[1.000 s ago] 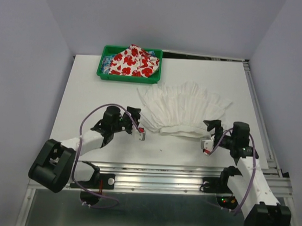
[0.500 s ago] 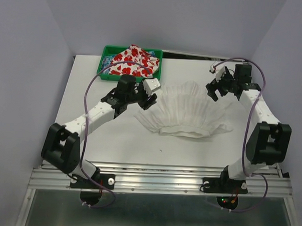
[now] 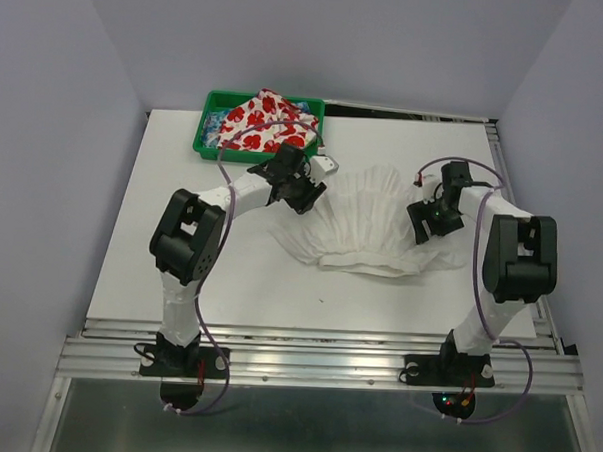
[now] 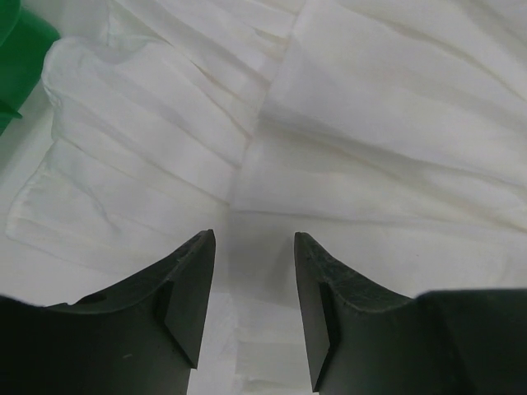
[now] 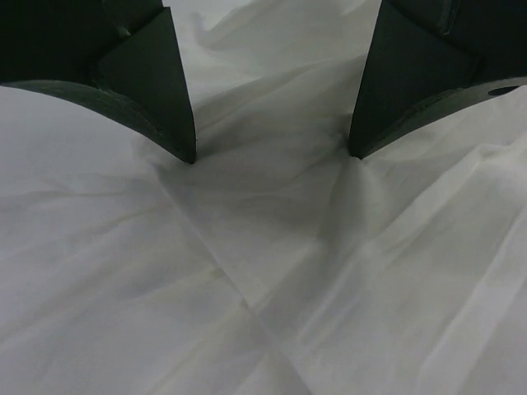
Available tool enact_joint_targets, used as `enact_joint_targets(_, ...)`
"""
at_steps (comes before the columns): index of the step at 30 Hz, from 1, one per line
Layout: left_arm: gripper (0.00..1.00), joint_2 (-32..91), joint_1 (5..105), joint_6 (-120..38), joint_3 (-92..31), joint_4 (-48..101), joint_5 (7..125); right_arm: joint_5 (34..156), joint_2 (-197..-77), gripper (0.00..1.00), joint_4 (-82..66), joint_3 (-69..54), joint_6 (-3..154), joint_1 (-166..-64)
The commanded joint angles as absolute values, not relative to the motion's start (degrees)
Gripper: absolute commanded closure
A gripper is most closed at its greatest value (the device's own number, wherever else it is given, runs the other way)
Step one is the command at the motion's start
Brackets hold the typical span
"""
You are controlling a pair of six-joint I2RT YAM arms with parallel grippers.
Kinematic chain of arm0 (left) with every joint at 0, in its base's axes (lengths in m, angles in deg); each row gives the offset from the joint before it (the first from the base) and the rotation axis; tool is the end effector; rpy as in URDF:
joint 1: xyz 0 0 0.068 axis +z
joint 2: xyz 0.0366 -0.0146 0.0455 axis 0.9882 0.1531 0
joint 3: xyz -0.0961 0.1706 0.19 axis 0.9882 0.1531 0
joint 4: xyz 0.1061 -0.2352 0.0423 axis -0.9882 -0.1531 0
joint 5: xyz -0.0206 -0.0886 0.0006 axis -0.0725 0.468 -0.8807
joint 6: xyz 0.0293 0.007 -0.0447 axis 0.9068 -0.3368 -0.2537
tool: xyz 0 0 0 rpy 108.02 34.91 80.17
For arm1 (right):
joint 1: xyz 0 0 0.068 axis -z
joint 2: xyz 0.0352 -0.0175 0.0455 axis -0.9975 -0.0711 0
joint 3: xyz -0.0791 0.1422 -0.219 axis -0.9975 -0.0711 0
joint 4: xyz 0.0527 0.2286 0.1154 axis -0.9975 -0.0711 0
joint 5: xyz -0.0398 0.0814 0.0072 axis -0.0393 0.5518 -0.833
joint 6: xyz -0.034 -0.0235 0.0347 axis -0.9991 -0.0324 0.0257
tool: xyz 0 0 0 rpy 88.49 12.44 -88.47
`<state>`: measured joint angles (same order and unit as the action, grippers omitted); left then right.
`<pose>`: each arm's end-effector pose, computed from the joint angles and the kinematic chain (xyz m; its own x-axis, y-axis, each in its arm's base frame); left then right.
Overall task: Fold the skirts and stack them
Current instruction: Flatten the skirt out
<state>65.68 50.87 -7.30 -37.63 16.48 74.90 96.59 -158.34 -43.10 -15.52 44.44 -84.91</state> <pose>0.3744 -0.2312 0.2100 -0.2584 0.5656 -0.7832 0.8367 0.5362 0.1112 0.3478 -0.0004 0.1778 -0.8433 -0.3936 -0.3659 -0.4230 0.9061 0.0003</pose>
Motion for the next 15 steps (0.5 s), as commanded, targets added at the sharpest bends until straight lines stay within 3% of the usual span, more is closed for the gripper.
enact_joint_targets(1,0.49,68.21,49.38,0.40,-41.47,12.83,69.58,90.24,-160.18,0.21,-43.51,-16.28,46.21,-85.13)
enact_joint_targets(8,0.54,67.08,45.69,4.36,-33.40,11.42,68.61,85.06,-166.15,0.23,-40.97,-12.59,44.98,-85.13)
enact_joint_targets(15,0.56,58.92,38.05,6.73,-21.53,11.16,68.95,83.82,-175.11,0.23,-38.25,-0.03,44.10,-85.13)
